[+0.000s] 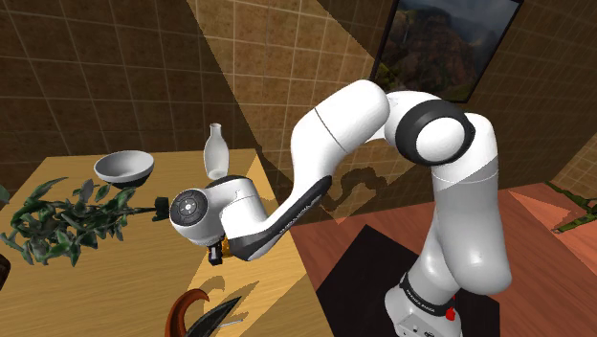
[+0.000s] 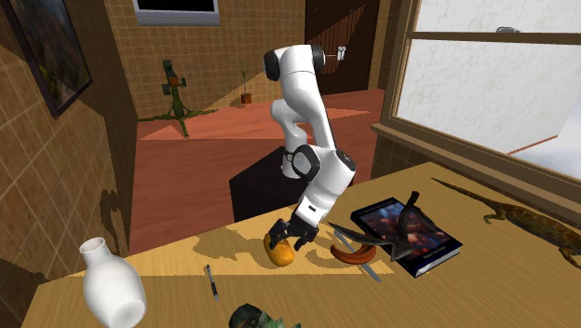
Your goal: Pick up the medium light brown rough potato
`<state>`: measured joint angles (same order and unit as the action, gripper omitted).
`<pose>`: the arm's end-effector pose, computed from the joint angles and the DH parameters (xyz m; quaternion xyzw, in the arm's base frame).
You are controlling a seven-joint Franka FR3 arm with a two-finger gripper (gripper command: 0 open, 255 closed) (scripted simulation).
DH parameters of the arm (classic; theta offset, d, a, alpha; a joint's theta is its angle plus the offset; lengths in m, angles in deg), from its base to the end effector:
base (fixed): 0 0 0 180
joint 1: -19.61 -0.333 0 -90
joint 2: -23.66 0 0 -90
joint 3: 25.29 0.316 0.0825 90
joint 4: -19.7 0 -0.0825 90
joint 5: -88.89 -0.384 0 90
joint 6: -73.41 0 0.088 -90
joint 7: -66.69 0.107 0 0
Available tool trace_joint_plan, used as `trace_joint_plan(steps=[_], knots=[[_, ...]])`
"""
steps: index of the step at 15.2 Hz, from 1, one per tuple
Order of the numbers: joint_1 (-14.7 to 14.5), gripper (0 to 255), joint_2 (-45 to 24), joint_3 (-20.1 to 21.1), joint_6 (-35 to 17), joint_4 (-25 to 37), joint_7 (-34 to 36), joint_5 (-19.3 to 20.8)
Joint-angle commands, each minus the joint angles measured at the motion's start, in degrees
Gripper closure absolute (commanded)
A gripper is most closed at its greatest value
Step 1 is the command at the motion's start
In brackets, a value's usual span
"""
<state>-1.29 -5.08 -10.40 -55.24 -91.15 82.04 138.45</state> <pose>0.5113 0.3352 0.2231 0.8615 0.4396 0.0466 0.2498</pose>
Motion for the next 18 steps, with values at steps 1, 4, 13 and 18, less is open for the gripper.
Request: trace_joint_plan(steps=[1,4,13,18], knots=[[-0.4,0,-1.7,-0.5,-0.7,0.7,0.8,1.2],[-0.8,0,-3.5,-1.0,-1.7,1.1,2.1,2.3],[-0.9,255,-4.4,-1.4,-2.2,1.4,2.7,2.9],[-0.9,255,-3.8,-1.1,-1.8,1.2,2.3,2.5]])
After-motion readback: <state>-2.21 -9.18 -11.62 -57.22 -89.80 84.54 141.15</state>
